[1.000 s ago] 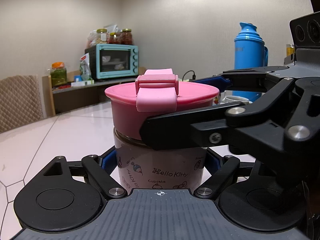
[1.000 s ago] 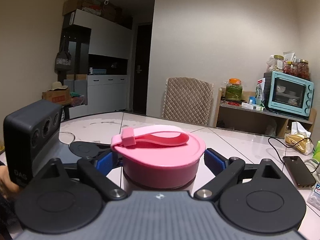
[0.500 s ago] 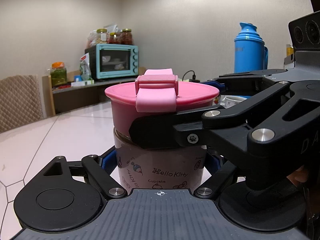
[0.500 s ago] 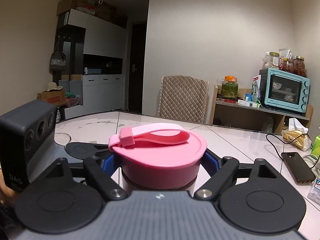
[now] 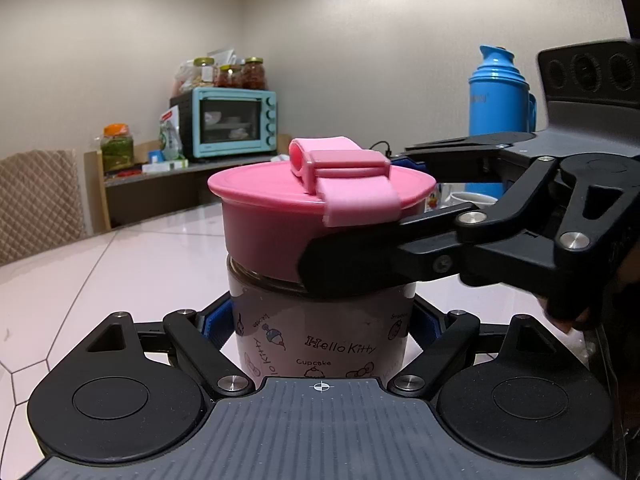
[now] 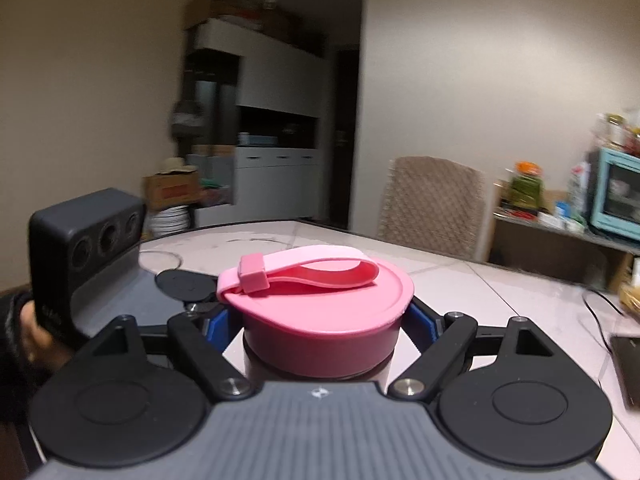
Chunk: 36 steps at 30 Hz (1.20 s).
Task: Unscrew bottle cap and pour
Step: 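Twist the pink lid further with the right tool while the left tool holds the jar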
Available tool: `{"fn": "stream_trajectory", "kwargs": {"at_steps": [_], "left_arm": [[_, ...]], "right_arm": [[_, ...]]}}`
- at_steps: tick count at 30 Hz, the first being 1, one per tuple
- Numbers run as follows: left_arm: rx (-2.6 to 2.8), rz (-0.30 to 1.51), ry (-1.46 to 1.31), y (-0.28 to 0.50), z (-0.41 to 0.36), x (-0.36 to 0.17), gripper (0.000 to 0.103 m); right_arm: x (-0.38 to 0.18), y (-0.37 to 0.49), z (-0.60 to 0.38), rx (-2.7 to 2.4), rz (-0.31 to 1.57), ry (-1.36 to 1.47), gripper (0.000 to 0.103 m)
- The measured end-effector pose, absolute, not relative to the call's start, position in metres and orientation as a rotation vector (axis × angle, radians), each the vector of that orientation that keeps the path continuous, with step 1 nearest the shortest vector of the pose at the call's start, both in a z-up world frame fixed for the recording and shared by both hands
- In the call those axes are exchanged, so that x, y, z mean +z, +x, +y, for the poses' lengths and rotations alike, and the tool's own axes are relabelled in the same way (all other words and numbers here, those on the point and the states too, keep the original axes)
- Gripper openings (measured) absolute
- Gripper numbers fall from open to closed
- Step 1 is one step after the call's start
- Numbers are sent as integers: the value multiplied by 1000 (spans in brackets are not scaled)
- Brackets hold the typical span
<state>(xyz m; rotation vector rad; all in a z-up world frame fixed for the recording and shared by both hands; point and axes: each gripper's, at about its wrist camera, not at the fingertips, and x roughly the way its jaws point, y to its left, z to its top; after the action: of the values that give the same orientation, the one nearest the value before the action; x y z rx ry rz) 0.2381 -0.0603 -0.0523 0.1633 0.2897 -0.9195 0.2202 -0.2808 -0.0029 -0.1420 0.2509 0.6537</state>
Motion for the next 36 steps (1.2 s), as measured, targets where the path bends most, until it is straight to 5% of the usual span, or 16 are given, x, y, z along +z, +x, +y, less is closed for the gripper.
{"fn": "stream_trajectory", "kwargs": {"at_steps": [11, 16, 36], "left_arm": [[-919, 291, 163, 238, -61, -52, 90], [-919, 291, 163, 238, -61, -52, 90], [-920, 291, 163, 239, -59, -52, 90]], "right_arm": [[2, 231, -302, 827, 242, -170, 85], [5, 220, -294, 761, 241, -179, 95], [2, 202, -252, 395, 250, -110, 95]]}}
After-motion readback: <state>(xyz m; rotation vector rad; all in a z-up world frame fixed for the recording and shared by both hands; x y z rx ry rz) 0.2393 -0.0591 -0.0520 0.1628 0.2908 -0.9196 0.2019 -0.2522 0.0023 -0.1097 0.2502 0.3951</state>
